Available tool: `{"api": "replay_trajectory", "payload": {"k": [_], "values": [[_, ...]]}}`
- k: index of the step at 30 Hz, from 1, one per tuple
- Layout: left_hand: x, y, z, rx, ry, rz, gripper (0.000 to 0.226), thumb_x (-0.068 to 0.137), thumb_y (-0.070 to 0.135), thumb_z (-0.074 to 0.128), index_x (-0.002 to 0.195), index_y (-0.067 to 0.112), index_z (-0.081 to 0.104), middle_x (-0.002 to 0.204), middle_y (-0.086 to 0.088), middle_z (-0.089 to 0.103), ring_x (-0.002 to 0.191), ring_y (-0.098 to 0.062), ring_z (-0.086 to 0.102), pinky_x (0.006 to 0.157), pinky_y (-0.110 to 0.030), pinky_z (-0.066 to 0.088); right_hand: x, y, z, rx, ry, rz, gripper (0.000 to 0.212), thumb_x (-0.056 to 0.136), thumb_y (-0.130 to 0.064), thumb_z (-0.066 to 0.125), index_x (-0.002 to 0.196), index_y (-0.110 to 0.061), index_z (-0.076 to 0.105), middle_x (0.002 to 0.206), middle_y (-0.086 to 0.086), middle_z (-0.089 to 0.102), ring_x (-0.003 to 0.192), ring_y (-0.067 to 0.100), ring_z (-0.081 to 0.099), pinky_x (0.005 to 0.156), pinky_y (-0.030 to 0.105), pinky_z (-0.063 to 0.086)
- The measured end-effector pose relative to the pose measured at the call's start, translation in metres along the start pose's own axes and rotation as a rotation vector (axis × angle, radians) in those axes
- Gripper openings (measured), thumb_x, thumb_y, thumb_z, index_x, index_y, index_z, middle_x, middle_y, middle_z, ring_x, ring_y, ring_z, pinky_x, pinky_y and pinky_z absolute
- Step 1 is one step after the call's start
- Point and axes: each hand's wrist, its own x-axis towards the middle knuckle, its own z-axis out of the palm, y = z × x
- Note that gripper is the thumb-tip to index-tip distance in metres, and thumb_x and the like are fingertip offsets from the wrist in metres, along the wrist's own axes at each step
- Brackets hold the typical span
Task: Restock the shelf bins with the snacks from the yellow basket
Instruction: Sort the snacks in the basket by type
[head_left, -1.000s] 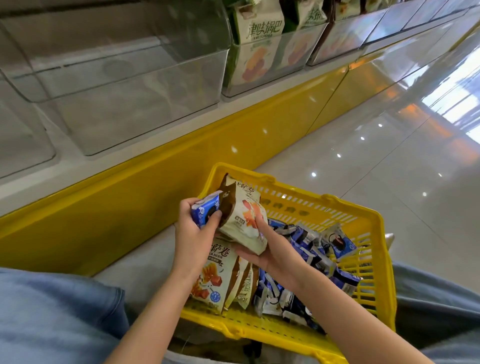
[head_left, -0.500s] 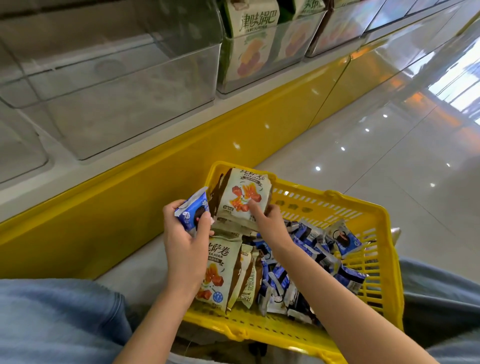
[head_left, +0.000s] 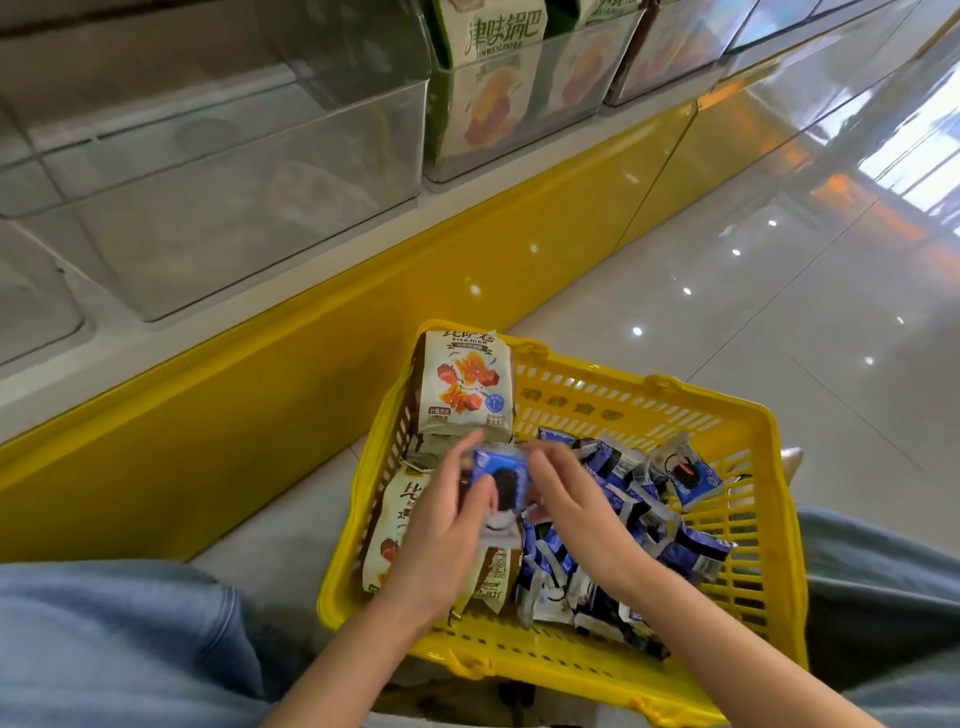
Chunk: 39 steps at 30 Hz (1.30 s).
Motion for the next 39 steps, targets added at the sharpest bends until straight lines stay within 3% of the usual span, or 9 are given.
{"api": "replay_trajectory", "payload": {"k": [3, 7, 11, 17, 21, 24, 27, 31, 39], "values": [[0.001, -0.014, 0.026, 0.108, -0.065, 0.024, 0.025, 0.097, 0.028, 0.043, 0.115, 0.044, 0.040, 0.103, 0.015, 0.057, 0.088, 0.010, 0.056, 0.070, -0.006, 0.044, -0.021, 0.021, -0.014, -0.038, -0.087, 0.101, 0.020, 0.090, -0.041, 0.052, 0.104, -0.027, 0.056, 0.080, -0.012, 0.066, 0.069, 0.004, 0.058, 0.068, 0.026, 0.050], [0.016, -0.040, 0.063, 0.326, -0.158, 0.007, 0.033, 0.097, 0.035, 0.040, 0.129, 0.037, 0.034, 0.124, 0.019, 0.043, 0.108, 0.002, 0.049, 0.092, -0.021, 0.045, -0.011, 0.047, -0.057, -0.132, 0.192, 0.179, 0.020, 0.091, -0.038, 0.052, 0.099, -0.021, 0.048, 0.073, 0.001, 0.055, 0.058, 0.008, 0.049, 0.049, 0.018, 0.042], [0.046, -0.072, 0.098, 0.466, -0.271, -0.114, 0.042, 0.099, 0.030, 0.038, 0.139, 0.022, 0.030, 0.144, 0.007, 0.031, 0.128, -0.009, 0.035, 0.102, -0.023, 0.029, 0.024, 0.077, -0.107, -0.391, 0.374, 0.267, 0.024, 0.095, -0.035, 0.048, 0.098, -0.012, 0.042, 0.070, 0.004, 0.049, 0.058, 0.017, 0.046, 0.051, 0.029, 0.036], [0.083, -0.110, 0.120, 0.620, -0.321, -0.271, 0.046, 0.098, 0.024, 0.043, 0.141, 0.016, 0.029, 0.146, -0.002, 0.028, 0.132, -0.016, 0.032, 0.106, -0.029, 0.029, 0.055, 0.122, -0.131, -0.684, 0.188, 0.359, 0.032, 0.093, -0.033, 0.054, 0.112, -0.009, 0.045, 0.085, 0.004, 0.056, 0.072, 0.019, 0.055, 0.057, 0.030, 0.043], [0.105, -0.118, 0.123, 0.628, -0.207, -0.205, 0.045, 0.096, 0.016, 0.044, 0.139, 0.016, 0.031, 0.142, -0.003, 0.029, 0.123, -0.015, 0.044, 0.105, -0.029, 0.036, 0.062, 0.138, -0.124, -0.579, 0.147, 0.362, 0.049, 0.094, -0.037, 0.052, 0.135, -0.017, 0.033, 0.125, 0.010, 0.054, 0.102, 0.026, 0.057, 0.073, 0.031, 0.044], [0.125, -0.119, 0.123, 0.797, -0.085, -0.033, 0.044, 0.095, 0.016, 0.046, 0.137, 0.014, 0.034, 0.142, -0.005, 0.032, 0.129, -0.020, 0.037, 0.108, -0.032, 0.033, 0.064, 0.145, -0.120, -0.557, 0.112, 0.333, 0.048, 0.097, -0.041, 0.042, 0.137, -0.020, 0.028, 0.124, 0.011, 0.056, 0.093, 0.024, 0.058, 0.072, 0.035, 0.046], [0.148, -0.120, 0.121, 0.816, -0.018, -0.118, 0.049, 0.096, 0.022, 0.046, 0.140, 0.008, 0.029, 0.147, -0.012, 0.026, 0.137, -0.026, 0.024, 0.111, -0.036, 0.025, 0.065, 0.151, -0.116, -0.561, 0.023, 0.312, 0.049, 0.097, -0.043, 0.039, 0.141, -0.022, 0.029, 0.130, 0.006, 0.054, 0.107, 0.023, 0.056, 0.078, 0.032, 0.043], [0.167, -0.125, 0.127, 0.845, -0.122, -0.326, 0.059, 0.096, 0.038, 0.044, 0.140, 0.004, 0.024, 0.146, -0.013, 0.028, 0.135, -0.028, 0.023, 0.108, -0.037, 0.026, 0.060, 0.159, -0.106, -0.600, 0.010, 0.219, 0.045, 0.096, -0.042, 0.043, 0.134, -0.019, 0.039, 0.129, 0.002, 0.050, 0.112, 0.018, 0.051, 0.083, 0.026, 0.039], [0.168, -0.139, 0.131, 1.217, -0.394, -0.375, 0.064, 0.091, 0.056, 0.040, 0.139, 0.015, 0.030, 0.147, -0.018, 0.021, 0.135, -0.040, 0.017, 0.109, -0.049, 0.019, 0.032, 0.179, -0.104, -0.628, 0.013, 0.084, 0.046, 0.096, -0.036, 0.045, 0.137, -0.022, 0.030, 0.117, -0.002, 0.049, 0.100, 0.015, 0.053, 0.076, 0.022, 0.040]]}}
